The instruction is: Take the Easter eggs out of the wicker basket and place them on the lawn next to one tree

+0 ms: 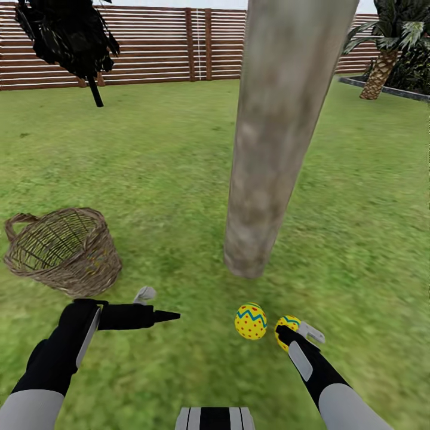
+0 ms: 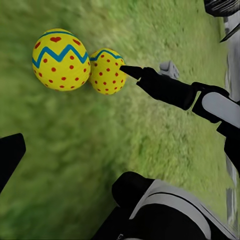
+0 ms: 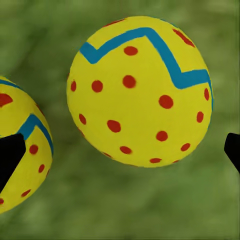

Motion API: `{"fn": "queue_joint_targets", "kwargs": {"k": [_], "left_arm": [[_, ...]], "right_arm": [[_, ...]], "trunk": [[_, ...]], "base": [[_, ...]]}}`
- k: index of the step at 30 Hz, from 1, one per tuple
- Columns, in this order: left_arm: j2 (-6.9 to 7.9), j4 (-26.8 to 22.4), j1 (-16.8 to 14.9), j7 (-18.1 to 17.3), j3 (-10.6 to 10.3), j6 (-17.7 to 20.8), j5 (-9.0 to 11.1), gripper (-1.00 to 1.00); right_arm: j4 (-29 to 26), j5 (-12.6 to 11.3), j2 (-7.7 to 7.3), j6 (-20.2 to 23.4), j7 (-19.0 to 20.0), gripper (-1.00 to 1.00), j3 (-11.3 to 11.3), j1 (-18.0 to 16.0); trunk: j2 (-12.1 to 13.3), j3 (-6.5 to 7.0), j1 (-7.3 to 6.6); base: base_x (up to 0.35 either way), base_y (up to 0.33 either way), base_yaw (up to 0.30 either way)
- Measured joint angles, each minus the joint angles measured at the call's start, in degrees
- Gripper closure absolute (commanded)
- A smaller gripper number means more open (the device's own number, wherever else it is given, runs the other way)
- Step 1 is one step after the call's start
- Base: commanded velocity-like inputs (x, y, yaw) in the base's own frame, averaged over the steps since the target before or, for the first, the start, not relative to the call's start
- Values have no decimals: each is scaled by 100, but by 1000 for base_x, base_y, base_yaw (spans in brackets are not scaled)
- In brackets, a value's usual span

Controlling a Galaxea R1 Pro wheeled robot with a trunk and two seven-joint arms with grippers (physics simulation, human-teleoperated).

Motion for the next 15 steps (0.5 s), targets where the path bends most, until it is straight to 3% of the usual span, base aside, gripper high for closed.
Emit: {"fn": "queue_joint_targets", "kwargs": {"k": [4,12,15], "left_arm": [[-3,0,0,0,0,0,0,-100],[-9,0,0,1,-24,0,-2,-100],[-9,0,0,0,-33,0,-1,-100]], "right_arm": [[0,-2,7,0,1,-100,0,0],[0,-2,8,0,0,-100,0,0],[0,-2,8,0,0,-100,0,0]], "trunk": [[5,89,-8],[16,266,-31],[20,332,-37]], "base": [[-243,0,0],[-42,0,0],[-210,0,0]]}}
